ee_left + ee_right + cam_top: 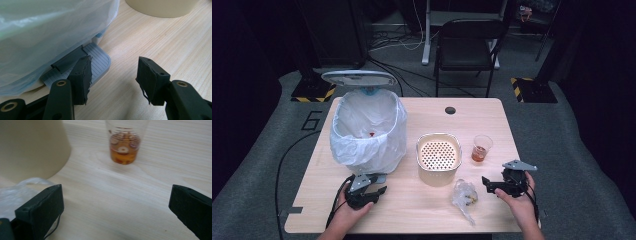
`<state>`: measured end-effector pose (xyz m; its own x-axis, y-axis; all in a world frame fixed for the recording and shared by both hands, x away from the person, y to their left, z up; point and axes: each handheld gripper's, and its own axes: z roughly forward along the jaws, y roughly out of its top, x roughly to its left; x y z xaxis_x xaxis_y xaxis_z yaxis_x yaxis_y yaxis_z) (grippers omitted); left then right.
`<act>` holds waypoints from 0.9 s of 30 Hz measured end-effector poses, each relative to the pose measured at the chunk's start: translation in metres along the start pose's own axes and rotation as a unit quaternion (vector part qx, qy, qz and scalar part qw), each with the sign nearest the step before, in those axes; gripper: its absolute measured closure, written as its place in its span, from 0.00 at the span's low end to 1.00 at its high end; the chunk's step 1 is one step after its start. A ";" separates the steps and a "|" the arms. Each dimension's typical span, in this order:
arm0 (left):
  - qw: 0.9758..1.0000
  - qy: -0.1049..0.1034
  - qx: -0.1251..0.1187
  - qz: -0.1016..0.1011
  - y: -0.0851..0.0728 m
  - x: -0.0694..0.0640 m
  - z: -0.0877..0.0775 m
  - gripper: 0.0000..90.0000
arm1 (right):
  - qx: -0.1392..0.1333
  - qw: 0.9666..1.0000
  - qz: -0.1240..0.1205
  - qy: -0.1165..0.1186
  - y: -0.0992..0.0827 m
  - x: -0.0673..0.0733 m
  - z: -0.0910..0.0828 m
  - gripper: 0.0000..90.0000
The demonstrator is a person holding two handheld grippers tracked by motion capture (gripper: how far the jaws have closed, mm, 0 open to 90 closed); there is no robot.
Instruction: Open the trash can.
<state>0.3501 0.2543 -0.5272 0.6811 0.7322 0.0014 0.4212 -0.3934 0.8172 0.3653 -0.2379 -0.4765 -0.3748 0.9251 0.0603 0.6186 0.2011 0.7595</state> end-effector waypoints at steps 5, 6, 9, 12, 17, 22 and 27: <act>1.000 0.000 0.001 0.003 0.000 0.000 0.000 0.51 | -0.010 0.999 -0.031 0.031 0.001 0.018 -0.011 0.00; 1.000 0.002 0.000 0.006 0.000 0.000 0.000 0.51 | -0.012 0.999 -0.034 0.037 0.001 0.020 -0.013 0.00; 1.000 0.005 0.001 0.009 0.000 -0.001 0.000 0.51 | -0.018 0.997 -0.043 0.054 0.003 0.031 -0.017 0.00; 1.000 0.006 0.002 0.010 0.000 -0.001 0.000 0.51 | -0.018 0.996 -0.049 0.070 0.002 0.042 -0.017 0.00; 1.000 0.005 0.002 0.009 0.000 -0.001 0.000 0.51 | -0.015 0.994 -0.061 0.088 -0.001 0.058 -0.014 0.00; 1.000 0.005 0.000 0.008 0.000 -0.001 0.000 0.51 | -0.006 0.992 -0.071 0.105 -0.004 0.070 -0.004 0.00; 1.000 0.001 0.000 0.000 0.000 0.000 0.000 0.51 | -0.007 0.990 -0.092 0.111 -0.006 0.081 0.000 0.00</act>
<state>0.3499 0.2540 -0.5270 0.6801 0.7332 0.0026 0.4217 -0.3941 0.8166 0.3310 -0.1646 -0.4764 -0.6239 0.7793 0.0587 0.5162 0.3545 0.7797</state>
